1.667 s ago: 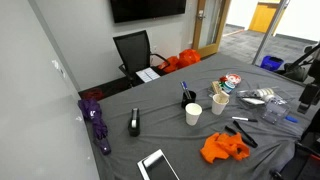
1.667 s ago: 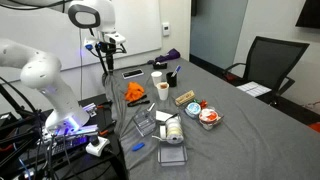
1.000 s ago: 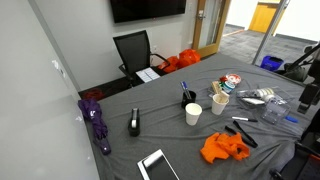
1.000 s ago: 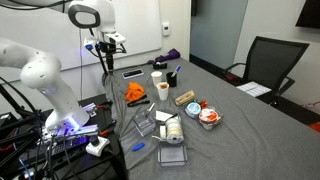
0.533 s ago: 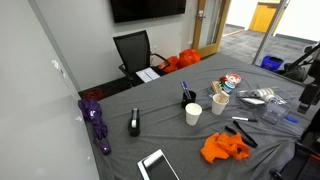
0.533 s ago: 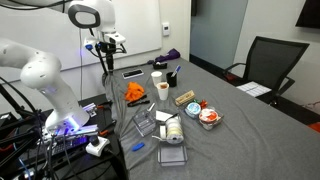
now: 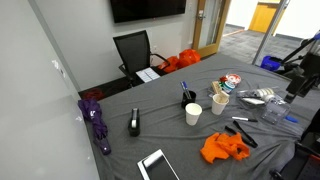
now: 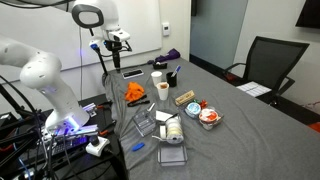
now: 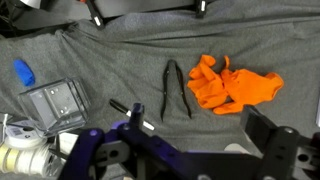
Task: Move the wooden object from the clear container to the white cup
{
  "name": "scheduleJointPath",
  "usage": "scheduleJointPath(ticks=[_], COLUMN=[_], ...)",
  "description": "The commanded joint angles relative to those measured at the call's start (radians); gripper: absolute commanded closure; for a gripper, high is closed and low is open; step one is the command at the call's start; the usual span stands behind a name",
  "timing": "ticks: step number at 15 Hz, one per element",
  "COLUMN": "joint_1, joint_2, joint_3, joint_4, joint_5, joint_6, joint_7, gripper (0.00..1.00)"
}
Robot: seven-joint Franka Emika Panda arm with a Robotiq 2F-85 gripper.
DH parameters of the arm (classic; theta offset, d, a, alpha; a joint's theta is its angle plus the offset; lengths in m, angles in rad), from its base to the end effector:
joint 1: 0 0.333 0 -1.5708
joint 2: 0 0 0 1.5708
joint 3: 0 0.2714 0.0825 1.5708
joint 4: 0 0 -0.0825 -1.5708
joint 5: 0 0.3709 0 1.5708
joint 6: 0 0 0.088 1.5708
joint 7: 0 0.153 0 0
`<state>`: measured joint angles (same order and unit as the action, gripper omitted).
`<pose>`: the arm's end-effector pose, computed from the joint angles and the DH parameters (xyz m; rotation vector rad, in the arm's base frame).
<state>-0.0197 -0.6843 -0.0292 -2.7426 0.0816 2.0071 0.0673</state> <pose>0.3390 -0.0062 0.3377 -3.0416 0.2218 0.0807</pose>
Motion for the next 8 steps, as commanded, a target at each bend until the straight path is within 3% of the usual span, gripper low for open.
scheduleJointPath(ticks=[1, 8], joint_1=[-0.031, -0.035], joint_2=[0.141, 0.363], joint_3=[-0.018, -0.044], joint_4=[0.104, 0.256], joint_5=[0.017, 0.147], joint_6=[0.063, 0.308], joint_7=[0.030, 0.130], gripper=[0.00, 0.00])
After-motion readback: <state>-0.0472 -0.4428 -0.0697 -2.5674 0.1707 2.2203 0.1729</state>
